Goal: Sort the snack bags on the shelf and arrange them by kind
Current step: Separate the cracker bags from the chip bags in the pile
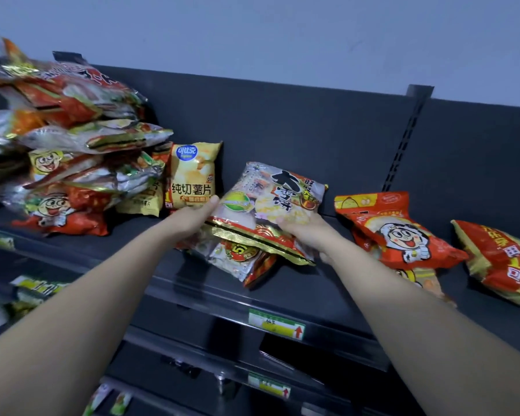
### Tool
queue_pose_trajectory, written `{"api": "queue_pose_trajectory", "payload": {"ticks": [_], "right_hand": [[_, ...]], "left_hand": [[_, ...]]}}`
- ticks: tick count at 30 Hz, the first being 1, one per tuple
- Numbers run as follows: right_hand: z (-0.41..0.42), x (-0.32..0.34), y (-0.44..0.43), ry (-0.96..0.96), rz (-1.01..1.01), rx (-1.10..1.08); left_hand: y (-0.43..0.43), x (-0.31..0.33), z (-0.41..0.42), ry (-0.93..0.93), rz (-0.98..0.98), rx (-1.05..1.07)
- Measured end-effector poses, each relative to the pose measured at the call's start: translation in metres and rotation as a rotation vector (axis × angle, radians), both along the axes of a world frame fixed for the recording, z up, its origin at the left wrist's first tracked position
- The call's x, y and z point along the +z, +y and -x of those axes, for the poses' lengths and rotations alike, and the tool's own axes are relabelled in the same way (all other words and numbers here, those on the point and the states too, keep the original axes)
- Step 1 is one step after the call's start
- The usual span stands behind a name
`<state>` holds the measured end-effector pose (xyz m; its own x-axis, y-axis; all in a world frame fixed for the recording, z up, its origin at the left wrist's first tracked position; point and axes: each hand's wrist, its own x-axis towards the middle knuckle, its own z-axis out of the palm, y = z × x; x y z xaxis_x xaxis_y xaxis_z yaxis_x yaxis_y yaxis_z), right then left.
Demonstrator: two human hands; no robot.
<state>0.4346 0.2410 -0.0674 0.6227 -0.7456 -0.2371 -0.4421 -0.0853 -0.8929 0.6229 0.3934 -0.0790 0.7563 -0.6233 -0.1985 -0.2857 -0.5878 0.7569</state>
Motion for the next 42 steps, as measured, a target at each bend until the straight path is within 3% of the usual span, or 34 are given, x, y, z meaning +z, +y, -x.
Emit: {"api": "queue_pose_trajectory", "payload": {"ticks": [5,10,14,19,23,28,34,38,42], "right_hand": [[-0.027,-0.002,0.006,-0.122,-0.186,-0.171],[-0.047,0.006,0.016,-0.146,-0.202,-0.179],[-0.06,0.007,0.023,-0.162,-0.188,-0.209],[-0.062,0.004,0.028,-0.223,-0.132,-0.267],[-0.061,0.009,0.033,-0.298,-0.06,-0.242],[-0.053,0.013,0.025,-0.419,0.071,-0.296],[-0.041,0.025,0.012,-0.533,0.367,-0.384],[-0.04,0.03,0.012,-0.509,0.458,-0.338],[-0.039,0.031,0.015,-0.473,0.383,-0.236]], "left_hand": [[0.005,-0.005,-0.029,-0.006,0.007,-0.087],[0.004,-0.013,-0.06,-0.072,-0.126,-0.117],[0.006,-0.012,-0.074,-0.07,-0.116,-0.155],[0.009,-0.019,-0.081,0.159,0.021,-0.16],[0.003,-0.018,-0.082,0.234,0.119,-0.077],[-0.003,-0.006,-0.077,0.134,0.341,-0.036],[0.011,0.012,-0.09,-0.105,0.392,-0.036],[0.017,0.022,-0.09,-0.261,0.356,-0.08],[0.016,0.027,-0.089,-0.404,0.239,-0.089]]}}
